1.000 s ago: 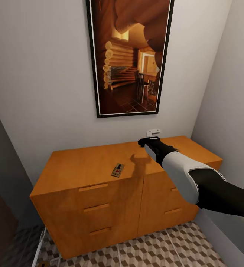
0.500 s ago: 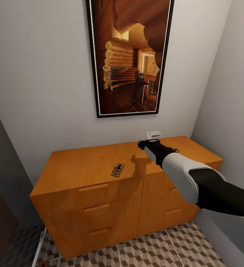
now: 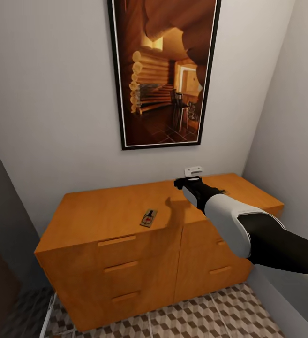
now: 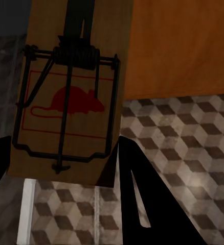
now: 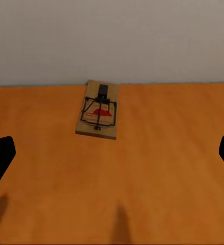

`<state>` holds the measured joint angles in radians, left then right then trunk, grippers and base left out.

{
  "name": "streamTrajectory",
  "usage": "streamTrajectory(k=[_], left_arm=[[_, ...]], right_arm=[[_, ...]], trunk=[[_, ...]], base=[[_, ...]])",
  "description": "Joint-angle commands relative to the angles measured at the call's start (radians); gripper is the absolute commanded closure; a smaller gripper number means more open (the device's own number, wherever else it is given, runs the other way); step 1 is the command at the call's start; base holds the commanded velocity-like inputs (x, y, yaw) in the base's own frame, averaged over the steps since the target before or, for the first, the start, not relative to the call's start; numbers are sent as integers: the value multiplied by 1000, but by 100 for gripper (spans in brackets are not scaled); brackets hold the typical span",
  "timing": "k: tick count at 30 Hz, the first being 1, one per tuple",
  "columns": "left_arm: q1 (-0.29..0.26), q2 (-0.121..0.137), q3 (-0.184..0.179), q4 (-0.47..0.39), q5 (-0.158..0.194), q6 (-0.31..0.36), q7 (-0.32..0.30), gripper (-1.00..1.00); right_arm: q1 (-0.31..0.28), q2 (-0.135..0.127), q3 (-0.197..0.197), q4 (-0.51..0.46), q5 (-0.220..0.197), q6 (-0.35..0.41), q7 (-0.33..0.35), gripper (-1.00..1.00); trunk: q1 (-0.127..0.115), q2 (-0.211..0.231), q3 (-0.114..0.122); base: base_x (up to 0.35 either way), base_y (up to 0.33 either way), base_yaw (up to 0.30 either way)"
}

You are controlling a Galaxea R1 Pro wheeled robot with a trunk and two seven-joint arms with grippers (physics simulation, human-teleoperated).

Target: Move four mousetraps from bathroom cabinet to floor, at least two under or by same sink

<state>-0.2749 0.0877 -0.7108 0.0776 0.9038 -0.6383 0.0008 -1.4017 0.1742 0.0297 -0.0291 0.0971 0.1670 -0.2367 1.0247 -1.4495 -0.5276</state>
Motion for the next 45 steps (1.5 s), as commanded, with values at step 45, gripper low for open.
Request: streamTrajectory(k=[45], left_arm=[[25, -13, -7, 2, 0, -1, 4, 100]], right_arm=[[1, 0, -8, -19, 6, 159, -9, -100]], trunk=[[0, -1, -1]], base=[[34, 0, 0]])
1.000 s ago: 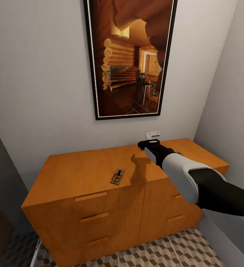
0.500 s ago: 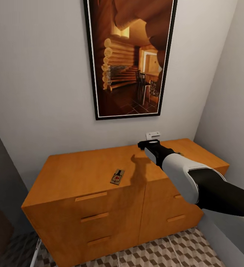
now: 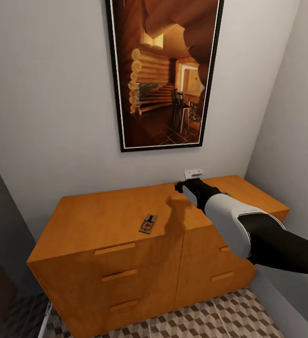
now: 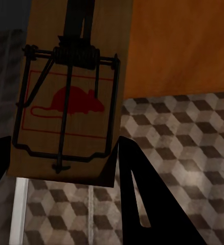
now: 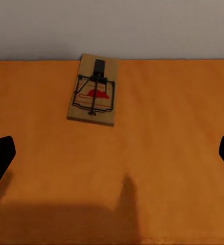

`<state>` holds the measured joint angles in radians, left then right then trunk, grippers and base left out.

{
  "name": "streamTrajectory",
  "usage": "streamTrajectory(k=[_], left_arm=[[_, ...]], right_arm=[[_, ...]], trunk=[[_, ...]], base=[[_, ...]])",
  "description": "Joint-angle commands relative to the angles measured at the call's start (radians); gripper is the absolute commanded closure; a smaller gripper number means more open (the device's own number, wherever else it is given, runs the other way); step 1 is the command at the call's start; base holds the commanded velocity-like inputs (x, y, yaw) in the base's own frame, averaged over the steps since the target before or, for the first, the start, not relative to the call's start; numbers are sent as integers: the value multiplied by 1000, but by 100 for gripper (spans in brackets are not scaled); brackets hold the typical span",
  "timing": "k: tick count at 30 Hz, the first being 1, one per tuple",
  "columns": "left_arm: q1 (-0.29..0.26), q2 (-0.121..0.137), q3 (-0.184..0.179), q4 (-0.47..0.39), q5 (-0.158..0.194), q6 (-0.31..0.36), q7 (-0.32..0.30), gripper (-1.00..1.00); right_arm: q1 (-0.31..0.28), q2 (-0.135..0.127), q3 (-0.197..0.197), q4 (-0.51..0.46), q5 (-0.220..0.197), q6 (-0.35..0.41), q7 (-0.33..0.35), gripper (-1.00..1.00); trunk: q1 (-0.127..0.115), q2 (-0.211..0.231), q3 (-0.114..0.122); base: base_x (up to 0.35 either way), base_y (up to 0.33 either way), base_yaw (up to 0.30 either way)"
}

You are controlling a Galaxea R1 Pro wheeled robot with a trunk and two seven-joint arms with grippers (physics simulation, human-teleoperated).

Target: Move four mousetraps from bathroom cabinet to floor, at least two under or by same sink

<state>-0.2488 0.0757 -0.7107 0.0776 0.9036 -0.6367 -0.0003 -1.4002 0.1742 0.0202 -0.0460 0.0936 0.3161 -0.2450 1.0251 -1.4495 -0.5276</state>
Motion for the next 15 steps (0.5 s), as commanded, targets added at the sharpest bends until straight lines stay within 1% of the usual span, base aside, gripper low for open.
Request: streamTrajectory(k=[1, 6, 8, 9, 10, 11, 12, 15], left_arm=[[0, -1, -7, 2, 0, -3, 5, 100], [1, -1, -7, 2, -1, -3, 5, 100], [1, -1, -7, 2, -2, -3, 5, 100], [2, -1, -7, 2, -2, -3, 5, 100], [2, -1, -7, 2, -3, -3, 5, 100], [3, -1, -7, 2, -3, -3, 5, 100], [3, -1, -7, 3, -3, -3, 5, 100], [7, -1, -7, 3, -3, -3, 5, 100]], right_arm=[[0, 0, 1, -10, 10, 46, -1, -100], [0, 0, -1, -64, 9, 127, -2, -100], [0, 0, -1, -114, 6, 202, -3, -100], [0, 0, -1, -126, 5, 225, -2, -100], [0, 0, -2, -151, 1, 274, -2, -100], [0, 0, -2, -164, -2, 297, -1, -100], [0, 0, -2, -192, -7, 340, -1, -100], [0, 0, -2, -246, -19, 404, -2, -100]], trunk=[[0, -1, -1], [0, -1, -1], [0, -1, -1], [0, -1, -1], [0, -1, -1], [0, -1, -1], [0, -1, -1], [0, -1, -1]], base=[[0, 0, 0], [0, 0, 0], [0, 0, 0], [0, 0, 0], [0, 0, 0], [0, 0, 0], [0, 0, 0], [0, 0, 0]])
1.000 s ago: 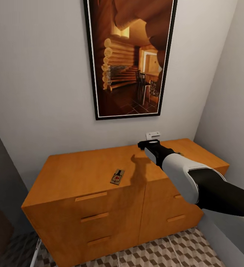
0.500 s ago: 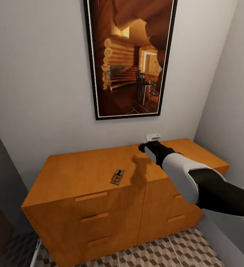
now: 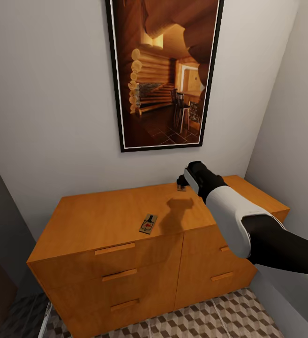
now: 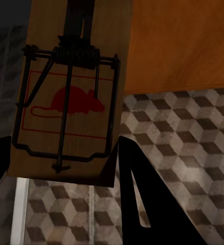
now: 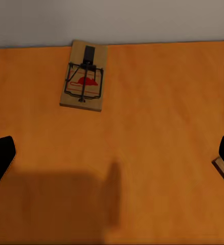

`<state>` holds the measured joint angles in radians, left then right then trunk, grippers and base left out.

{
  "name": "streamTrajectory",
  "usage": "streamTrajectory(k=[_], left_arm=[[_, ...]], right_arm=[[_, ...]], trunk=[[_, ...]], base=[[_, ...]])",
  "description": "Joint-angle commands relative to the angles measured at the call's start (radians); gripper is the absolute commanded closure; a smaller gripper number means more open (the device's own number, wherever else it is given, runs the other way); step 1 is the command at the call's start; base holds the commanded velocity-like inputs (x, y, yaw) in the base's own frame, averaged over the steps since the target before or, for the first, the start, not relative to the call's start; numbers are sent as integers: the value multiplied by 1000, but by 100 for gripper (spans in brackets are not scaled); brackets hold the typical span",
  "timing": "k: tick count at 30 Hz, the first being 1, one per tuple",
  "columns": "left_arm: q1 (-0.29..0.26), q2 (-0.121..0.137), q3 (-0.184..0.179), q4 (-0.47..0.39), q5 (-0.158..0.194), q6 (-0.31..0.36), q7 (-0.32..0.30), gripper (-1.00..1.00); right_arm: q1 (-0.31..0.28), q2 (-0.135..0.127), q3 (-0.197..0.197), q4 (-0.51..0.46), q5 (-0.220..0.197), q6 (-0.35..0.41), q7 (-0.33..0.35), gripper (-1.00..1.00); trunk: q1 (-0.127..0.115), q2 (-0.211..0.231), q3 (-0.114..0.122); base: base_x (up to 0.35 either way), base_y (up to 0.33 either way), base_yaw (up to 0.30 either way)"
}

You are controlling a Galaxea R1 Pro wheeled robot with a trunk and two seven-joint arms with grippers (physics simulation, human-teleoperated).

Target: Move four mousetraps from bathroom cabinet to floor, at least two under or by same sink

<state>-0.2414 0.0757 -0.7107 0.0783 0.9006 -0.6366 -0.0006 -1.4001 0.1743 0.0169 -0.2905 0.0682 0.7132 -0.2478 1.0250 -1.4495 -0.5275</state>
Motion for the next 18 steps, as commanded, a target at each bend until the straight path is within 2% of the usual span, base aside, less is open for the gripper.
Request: streamTrajectory(k=[1, 8, 18], left_arm=[[1, -1, -7, 2, 0, -3, 5, 100], [8, 0, -7, 3, 0, -3, 5, 100], [23, 2, -7, 3, 0, -3, 5, 100]], right_arm=[[0, 0, 2, -22, 1, 34, 1, -100], [0, 0, 1, -75, -11, 132, 1, -100], [0, 0, -1, -81, -33, 151, 1, -100]], trunk=[[0, -1, -1], [0, -1, -1], [0, -1, -1]], base=[[0, 0, 0], [0, 0, 0], [0, 0, 0]])
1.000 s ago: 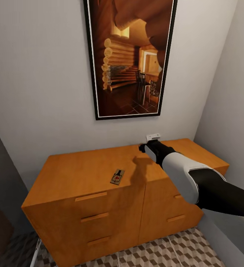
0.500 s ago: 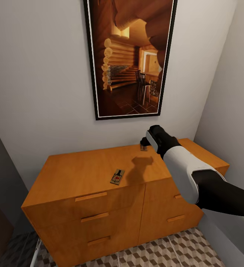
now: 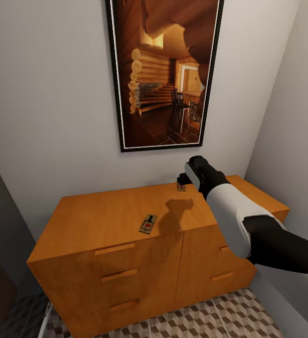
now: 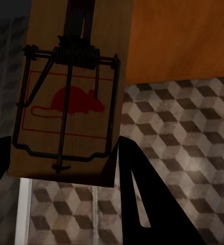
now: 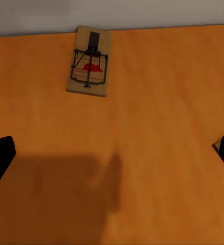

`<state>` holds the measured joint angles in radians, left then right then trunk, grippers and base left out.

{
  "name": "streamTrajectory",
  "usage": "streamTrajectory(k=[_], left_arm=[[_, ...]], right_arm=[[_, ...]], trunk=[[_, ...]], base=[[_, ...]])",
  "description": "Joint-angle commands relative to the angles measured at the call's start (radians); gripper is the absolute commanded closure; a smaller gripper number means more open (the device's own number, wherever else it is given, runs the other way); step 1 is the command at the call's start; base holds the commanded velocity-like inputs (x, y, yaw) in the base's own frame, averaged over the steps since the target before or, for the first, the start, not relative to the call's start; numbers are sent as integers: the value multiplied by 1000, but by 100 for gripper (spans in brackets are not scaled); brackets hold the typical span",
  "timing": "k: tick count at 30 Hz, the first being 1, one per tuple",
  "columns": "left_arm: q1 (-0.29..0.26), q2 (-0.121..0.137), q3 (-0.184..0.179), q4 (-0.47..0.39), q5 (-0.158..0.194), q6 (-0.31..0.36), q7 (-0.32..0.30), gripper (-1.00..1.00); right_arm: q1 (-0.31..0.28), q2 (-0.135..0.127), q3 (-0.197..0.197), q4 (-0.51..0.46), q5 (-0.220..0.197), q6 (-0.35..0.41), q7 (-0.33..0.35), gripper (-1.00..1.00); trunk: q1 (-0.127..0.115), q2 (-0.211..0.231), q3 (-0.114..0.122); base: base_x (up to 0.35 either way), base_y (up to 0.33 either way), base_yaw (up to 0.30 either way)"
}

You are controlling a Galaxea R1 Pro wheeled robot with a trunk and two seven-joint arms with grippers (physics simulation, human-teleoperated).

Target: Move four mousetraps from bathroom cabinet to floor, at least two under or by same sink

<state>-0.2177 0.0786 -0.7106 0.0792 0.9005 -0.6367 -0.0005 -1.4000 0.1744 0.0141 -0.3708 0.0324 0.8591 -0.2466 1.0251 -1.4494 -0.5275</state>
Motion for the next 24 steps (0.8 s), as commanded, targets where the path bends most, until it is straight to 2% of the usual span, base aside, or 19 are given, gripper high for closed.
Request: streamTrajectory(k=[1, 9, 24], left_arm=[[0, 0, -7, 2, 0, -3, 5, 100], [3, 0, -7, 2, 0, -3, 5, 100], [6, 0, -7, 2, 0, -3, 5, 100]], right_arm=[[-1, 0, 2, -1, -2, 6, -1, -100], [-1, 0, 5, -2, -14, 5, -1, -100], [-1, 0, 6, -3, -12, 5, 0, -100]], trunk=[[0, -1, -1], [0, -1, -1], [0, -1, -1]], base=[[0, 0, 0], [0, 0, 0], [0, 0, 0]])
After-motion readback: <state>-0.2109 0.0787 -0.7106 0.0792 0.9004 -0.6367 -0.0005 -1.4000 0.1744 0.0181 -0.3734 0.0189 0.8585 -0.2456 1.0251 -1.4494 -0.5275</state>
